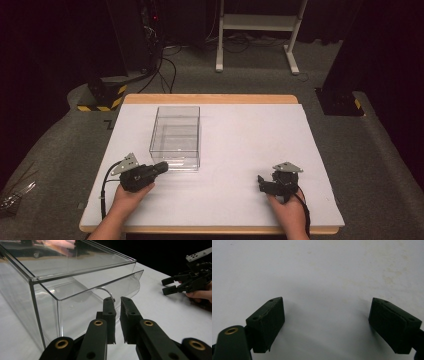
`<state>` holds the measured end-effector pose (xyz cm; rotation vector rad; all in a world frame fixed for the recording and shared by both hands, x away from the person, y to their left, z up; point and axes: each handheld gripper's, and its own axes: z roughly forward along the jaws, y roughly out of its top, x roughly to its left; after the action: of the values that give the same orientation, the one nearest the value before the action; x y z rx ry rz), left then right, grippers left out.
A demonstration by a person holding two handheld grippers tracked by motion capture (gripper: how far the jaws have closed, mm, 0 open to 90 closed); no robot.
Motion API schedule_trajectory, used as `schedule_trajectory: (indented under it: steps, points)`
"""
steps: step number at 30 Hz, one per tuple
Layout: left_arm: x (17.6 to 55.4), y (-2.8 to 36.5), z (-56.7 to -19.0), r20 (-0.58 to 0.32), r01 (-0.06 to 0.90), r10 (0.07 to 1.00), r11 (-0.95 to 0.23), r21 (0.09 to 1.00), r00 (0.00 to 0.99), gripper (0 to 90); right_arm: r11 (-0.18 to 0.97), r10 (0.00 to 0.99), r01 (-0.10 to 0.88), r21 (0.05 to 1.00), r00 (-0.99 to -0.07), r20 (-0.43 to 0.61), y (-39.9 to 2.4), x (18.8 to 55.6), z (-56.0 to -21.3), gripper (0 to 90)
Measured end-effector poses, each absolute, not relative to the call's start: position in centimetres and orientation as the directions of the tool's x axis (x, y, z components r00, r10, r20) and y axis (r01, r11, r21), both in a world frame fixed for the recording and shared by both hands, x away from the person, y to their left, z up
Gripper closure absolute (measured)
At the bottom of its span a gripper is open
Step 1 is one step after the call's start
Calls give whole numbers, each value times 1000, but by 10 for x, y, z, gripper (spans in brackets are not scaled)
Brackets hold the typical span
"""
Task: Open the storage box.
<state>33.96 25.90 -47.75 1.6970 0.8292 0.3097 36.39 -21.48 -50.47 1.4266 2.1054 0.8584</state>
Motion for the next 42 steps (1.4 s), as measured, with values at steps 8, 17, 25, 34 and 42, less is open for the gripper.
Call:
schedule_trajectory:
  steps: [8,17,25,34,42]
  points:
    - [334,259,-477,-214,359,663,-89,929,717,830,270,932,650,711,-361,-24,-215,364,-505,135]
    - [325,260,-479,-224,360,652,-79,930,724,833,270,932,650,711,-361,-24,-215,364,-505,135]
    - [318,260,-479,-230,360,645,-75,930,729,836,270,932,650,710,-361,-24,-215,364,-505,135]
    - [308,260,-479,-234,367,639,-81,927,732,838,270,932,649,711,-362,-24,-215,364,-505,135]
    - [299,260,-479,-234,365,635,-81,927,736,840,270,932,650,711,-361,-24,-215,364,-505,136]
